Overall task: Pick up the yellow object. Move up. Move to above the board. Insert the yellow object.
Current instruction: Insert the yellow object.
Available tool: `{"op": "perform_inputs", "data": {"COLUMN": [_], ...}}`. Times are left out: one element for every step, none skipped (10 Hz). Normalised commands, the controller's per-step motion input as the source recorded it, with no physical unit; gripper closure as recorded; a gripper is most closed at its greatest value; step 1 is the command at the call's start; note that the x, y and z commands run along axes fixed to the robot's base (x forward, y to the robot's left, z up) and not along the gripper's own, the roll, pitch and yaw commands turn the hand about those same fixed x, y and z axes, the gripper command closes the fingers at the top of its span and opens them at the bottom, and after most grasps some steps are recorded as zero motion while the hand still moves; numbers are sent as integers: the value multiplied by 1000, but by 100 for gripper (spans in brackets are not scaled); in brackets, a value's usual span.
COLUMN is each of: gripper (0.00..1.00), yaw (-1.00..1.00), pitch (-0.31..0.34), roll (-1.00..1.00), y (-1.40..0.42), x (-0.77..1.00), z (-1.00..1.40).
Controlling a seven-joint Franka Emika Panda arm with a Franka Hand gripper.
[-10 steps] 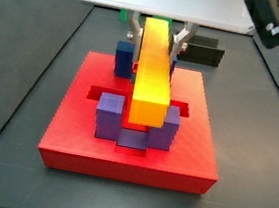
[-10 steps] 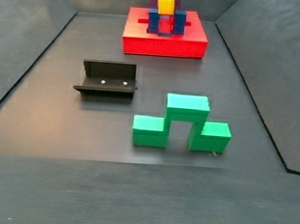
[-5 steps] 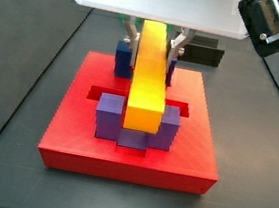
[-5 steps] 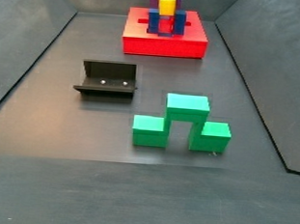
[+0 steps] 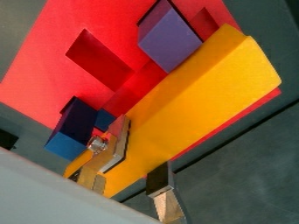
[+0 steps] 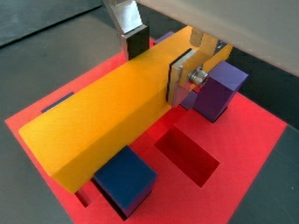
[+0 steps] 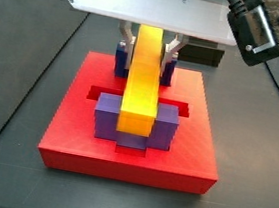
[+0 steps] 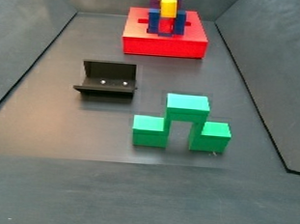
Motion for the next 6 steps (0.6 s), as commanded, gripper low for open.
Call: {"op": "perform_inputs", "data": {"gripper": [100, 100, 100, 100, 100, 100], "yaw": [0, 0, 0, 0, 0, 0], "pitch": [74, 64, 49, 34, 54, 61], "roll": [21, 29, 31, 19, 0, 0], "y": [-23, -60, -71, -86, 0, 0], "x": [0, 49, 60, 31, 89, 129], "z": [-54, -86, -151, -217, -240, -234]}}
